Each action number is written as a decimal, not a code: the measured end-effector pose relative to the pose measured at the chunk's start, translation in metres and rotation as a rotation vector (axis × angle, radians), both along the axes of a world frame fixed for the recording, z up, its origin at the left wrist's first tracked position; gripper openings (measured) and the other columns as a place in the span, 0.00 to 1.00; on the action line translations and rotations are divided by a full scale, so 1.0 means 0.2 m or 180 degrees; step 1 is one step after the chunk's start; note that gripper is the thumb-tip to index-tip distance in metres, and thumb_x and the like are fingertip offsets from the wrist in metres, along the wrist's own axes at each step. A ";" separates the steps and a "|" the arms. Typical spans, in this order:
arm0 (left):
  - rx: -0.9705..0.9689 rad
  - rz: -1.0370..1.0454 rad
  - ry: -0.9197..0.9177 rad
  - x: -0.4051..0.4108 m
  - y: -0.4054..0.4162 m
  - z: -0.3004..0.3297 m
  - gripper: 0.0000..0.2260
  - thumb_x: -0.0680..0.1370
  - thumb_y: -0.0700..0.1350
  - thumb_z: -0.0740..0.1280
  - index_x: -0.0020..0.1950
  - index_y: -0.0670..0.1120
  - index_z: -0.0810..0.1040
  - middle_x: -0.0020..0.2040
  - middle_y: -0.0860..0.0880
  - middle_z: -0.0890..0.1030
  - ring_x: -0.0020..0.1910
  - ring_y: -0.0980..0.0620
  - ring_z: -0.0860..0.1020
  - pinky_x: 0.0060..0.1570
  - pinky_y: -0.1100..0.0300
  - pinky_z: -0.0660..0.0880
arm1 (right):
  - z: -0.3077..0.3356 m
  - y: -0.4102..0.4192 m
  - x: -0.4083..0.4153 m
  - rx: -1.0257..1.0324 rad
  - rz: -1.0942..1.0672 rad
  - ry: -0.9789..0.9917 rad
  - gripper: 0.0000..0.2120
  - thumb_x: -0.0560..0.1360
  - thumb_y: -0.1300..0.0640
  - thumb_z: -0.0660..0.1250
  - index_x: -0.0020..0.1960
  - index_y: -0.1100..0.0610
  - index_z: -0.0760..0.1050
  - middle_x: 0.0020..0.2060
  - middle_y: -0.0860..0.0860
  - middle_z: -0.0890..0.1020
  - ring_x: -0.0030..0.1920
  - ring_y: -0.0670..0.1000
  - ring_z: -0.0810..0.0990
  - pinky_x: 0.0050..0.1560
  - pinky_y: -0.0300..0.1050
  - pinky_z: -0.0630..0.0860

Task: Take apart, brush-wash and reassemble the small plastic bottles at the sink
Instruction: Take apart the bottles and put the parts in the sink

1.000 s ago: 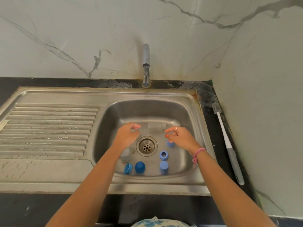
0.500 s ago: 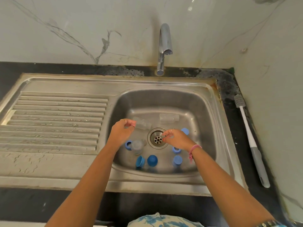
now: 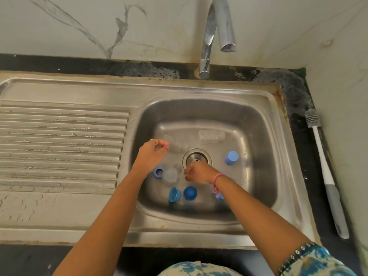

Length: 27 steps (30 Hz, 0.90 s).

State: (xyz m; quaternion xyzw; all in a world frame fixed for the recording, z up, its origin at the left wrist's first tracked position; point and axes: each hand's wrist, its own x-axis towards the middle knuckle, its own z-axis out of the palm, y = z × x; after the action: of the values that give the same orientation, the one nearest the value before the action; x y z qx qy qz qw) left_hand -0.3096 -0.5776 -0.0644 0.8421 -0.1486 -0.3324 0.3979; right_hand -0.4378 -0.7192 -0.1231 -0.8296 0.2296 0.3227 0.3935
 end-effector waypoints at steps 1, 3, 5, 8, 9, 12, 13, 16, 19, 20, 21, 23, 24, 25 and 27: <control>-0.0005 -0.0014 0.0041 0.00 0.00 -0.01 0.08 0.78 0.40 0.66 0.56 0.46 0.80 0.53 0.49 0.82 0.54 0.51 0.79 0.59 0.58 0.73 | -0.03 0.02 0.00 0.0011 0.0030 0.0083 0.17 0.76 0.56 0.67 0.64 0.57 0.76 0.60 0.52 0.79 0.60 0.53 0.77 0.57 0.40 0.70; 0.0008 -0.0011 0.0093 -0.01 0.00 -0.02 0.09 0.78 0.39 0.66 0.56 0.46 0.80 0.53 0.49 0.81 0.55 0.52 0.79 0.57 0.61 0.72 | -0.08 0.06 0.00 -0.0056 -0.0043 0.0123 0.19 0.77 0.56 0.66 0.66 0.56 0.73 0.59 0.54 0.79 0.59 0.54 0.78 0.57 0.43 0.71; 0.0032 -0.0008 0.0127 -0.02 0.01 -0.03 0.09 0.78 0.39 0.65 0.56 0.46 0.80 0.53 0.50 0.81 0.54 0.52 0.79 0.56 0.63 0.71 | -0.11 0.09 0.01 -0.0228 -0.0231 -0.0032 0.19 0.77 0.57 0.63 0.68 0.56 0.70 0.58 0.56 0.80 0.58 0.56 0.78 0.56 0.45 0.72; 0.0096 -0.0033 0.0114 -0.02 0.03 -0.04 0.09 0.78 0.38 0.65 0.57 0.46 0.80 0.53 0.50 0.81 0.54 0.53 0.79 0.57 0.62 0.72 | -0.12 0.11 0.05 -0.0521 -0.0524 -0.0399 0.19 0.77 0.62 0.60 0.68 0.54 0.68 0.57 0.56 0.78 0.55 0.57 0.78 0.52 0.48 0.74; 0.0097 -0.0030 0.0110 -0.01 0.03 -0.04 0.10 0.78 0.38 0.65 0.57 0.46 0.80 0.53 0.50 0.81 0.54 0.52 0.79 0.56 0.62 0.72 | -0.12 0.11 0.07 -0.0561 -0.0523 -0.0490 0.21 0.77 0.64 0.59 0.68 0.52 0.67 0.57 0.56 0.77 0.53 0.56 0.78 0.52 0.50 0.75; 0.0115 0.0009 0.0112 0.00 0.05 -0.05 0.10 0.78 0.39 0.65 0.57 0.46 0.80 0.52 0.51 0.81 0.53 0.53 0.79 0.51 0.67 0.70 | -0.13 0.10 0.11 -0.0662 -0.0065 -0.0550 0.28 0.75 0.69 0.57 0.68 0.46 0.70 0.59 0.54 0.77 0.54 0.56 0.79 0.52 0.53 0.78; 0.0123 0.0023 0.0125 0.01 0.05 -0.05 0.10 0.78 0.39 0.65 0.57 0.47 0.80 0.52 0.51 0.81 0.54 0.53 0.79 0.50 0.68 0.70 | -0.14 0.09 0.12 -0.0731 0.0135 -0.0505 0.27 0.75 0.69 0.57 0.68 0.45 0.71 0.59 0.54 0.78 0.55 0.56 0.79 0.52 0.53 0.78; 0.0118 0.0022 0.0145 0.02 0.04 -0.05 0.10 0.78 0.39 0.65 0.57 0.46 0.80 0.53 0.51 0.81 0.54 0.53 0.79 0.52 0.66 0.71 | -0.15 0.08 0.14 -0.0805 0.0339 -0.0375 0.24 0.76 0.66 0.58 0.66 0.47 0.74 0.57 0.53 0.81 0.54 0.55 0.80 0.54 0.51 0.77; 0.0140 -0.0035 0.0112 0.02 0.04 -0.04 0.09 0.78 0.40 0.65 0.57 0.46 0.80 0.53 0.51 0.81 0.54 0.53 0.79 0.53 0.65 0.71 | -0.16 0.06 0.12 -0.0777 0.0097 -0.0336 0.17 0.78 0.60 0.59 0.64 0.49 0.75 0.57 0.54 0.81 0.55 0.56 0.80 0.57 0.51 0.76; 0.0147 -0.0059 0.0105 0.02 0.04 -0.04 0.09 0.78 0.40 0.65 0.57 0.46 0.80 0.53 0.51 0.81 0.54 0.53 0.79 0.53 0.64 0.71 | -0.16 0.05 0.11 -0.0747 -0.0055 -0.0329 0.16 0.78 0.58 0.60 0.64 0.50 0.76 0.57 0.54 0.81 0.56 0.55 0.80 0.58 0.50 0.76; 0.0144 -0.0078 0.0105 0.02 0.03 -0.04 0.09 0.78 0.40 0.65 0.57 0.46 0.80 0.53 0.51 0.81 0.55 0.53 0.79 0.54 0.64 0.71 | -0.14 0.04 0.10 -0.0714 -0.0230 -0.0336 0.15 0.78 0.56 0.61 0.63 0.50 0.76 0.57 0.54 0.81 0.56 0.55 0.79 0.58 0.49 0.75; 0.0138 -0.0116 0.0080 0.02 0.03 -0.03 0.09 0.78 0.40 0.65 0.57 0.46 0.80 0.53 0.51 0.81 0.55 0.53 0.79 0.54 0.64 0.71 | -0.09 0.00 0.10 -0.0689 -0.0573 -0.0439 0.13 0.77 0.55 0.63 0.60 0.52 0.79 0.55 0.53 0.82 0.54 0.54 0.80 0.55 0.47 0.75; 0.0138 -0.0145 0.0038 0.02 0.01 -0.02 0.09 0.78 0.40 0.65 0.58 0.46 0.80 0.54 0.51 0.81 0.55 0.53 0.78 0.54 0.66 0.70 | -0.06 -0.03 0.09 -0.0690 -0.0730 -0.0526 0.12 0.77 0.56 0.63 0.58 0.53 0.80 0.53 0.52 0.82 0.53 0.54 0.80 0.53 0.47 0.76; 0.0135 -0.0182 -0.0010 0.02 0.00 -0.01 0.09 0.79 0.40 0.65 0.58 0.46 0.80 0.54 0.51 0.81 0.54 0.54 0.78 0.52 0.69 0.70 | -0.02 -0.06 0.09 -0.0668 -0.0888 -0.0619 0.10 0.77 0.56 0.64 0.56 0.54 0.81 0.51 0.52 0.83 0.51 0.53 0.80 0.52 0.47 0.76; 0.0070 -0.0247 -0.0019 0.00 -0.04 0.03 0.11 0.79 0.39 0.66 0.61 0.44 0.78 0.54 0.51 0.80 0.51 0.56 0.76 0.47 0.74 0.69 | 0.09 -0.11 0.09 -0.0527 -0.1158 -0.0860 0.08 0.77 0.55 0.65 0.52 0.55 0.82 0.48 0.52 0.84 0.50 0.52 0.81 0.51 0.46 0.77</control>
State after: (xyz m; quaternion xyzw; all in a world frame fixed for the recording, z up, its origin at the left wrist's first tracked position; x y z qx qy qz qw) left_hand -0.3101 -0.5861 -0.0584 0.8410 -0.1786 -0.3467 0.3750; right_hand -0.4189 -0.7413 -0.1057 -0.8397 0.3462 0.1127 0.4030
